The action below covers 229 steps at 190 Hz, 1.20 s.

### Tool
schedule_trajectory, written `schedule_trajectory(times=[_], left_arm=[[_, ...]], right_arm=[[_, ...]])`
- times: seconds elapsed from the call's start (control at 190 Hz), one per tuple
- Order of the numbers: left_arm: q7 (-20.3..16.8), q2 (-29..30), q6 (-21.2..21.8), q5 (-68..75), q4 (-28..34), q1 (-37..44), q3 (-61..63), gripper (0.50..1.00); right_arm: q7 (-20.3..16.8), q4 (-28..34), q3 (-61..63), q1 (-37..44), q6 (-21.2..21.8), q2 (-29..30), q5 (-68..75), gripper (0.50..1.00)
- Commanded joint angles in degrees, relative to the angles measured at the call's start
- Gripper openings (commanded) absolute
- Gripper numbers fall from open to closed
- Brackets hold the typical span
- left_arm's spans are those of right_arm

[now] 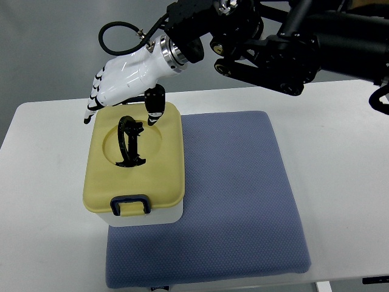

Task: Open white storage box with right hand
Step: 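Move the right hand over the box toward the black lid handle, then close the right hand fingers around the black handle on the yellow lid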

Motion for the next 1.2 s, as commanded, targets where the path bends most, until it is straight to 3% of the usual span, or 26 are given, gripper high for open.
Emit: schedule_trajectory(times=[0.0, 0.252, 0.362, 0.583, 0.63, 0.966, 1.197], left_arm=[[0.0, 0.0, 0.0, 0.0, 0.0, 0.01, 0.0, 1.0], [0.0, 0.0, 0.0, 0.0, 0.0, 0.01, 0.0, 1.0], [0.0, 0.0, 0.0, 0.0, 0.0, 0.01, 0.0, 1.0], [0.0, 0.0, 0.0, 0.0, 0.0, 0.01, 0.0, 1.0], [0.0, 0.0, 0.0, 0.0, 0.0, 0.01, 0.0, 1.0], [0.0, 0.0, 0.0, 0.0, 0.0, 0.01, 0.0, 1.0], [0.0, 0.0, 0.0, 0.0, 0.0, 0.01, 0.0, 1.0]], right_arm=[[-0.01, 1.44, -1.13, -0.39, 0.42, 0.09, 0.27, 0.901], [-0.01, 1.7, -1.13, -1.53, 0.51, 1.32, 0.36, 0.864], [-0.01, 1.62, -1.13, -1.88, 0.51, 1.32, 0.27, 0.801], [-0.01, 1.53, -1.21, -2.15, 0.6, 0.97, 0.44, 0.756], [-0.01, 1.53, -1.21, -1.97, 0.6, 0.88, 0.36, 0.725], [-0.01, 1.18, -1.21, -2.24, 0.69, 1.06, 0.27, 0.682], [-0.01, 1.0, -1.21, -2.32, 0.86, 1.14, 0.27, 0.613]])
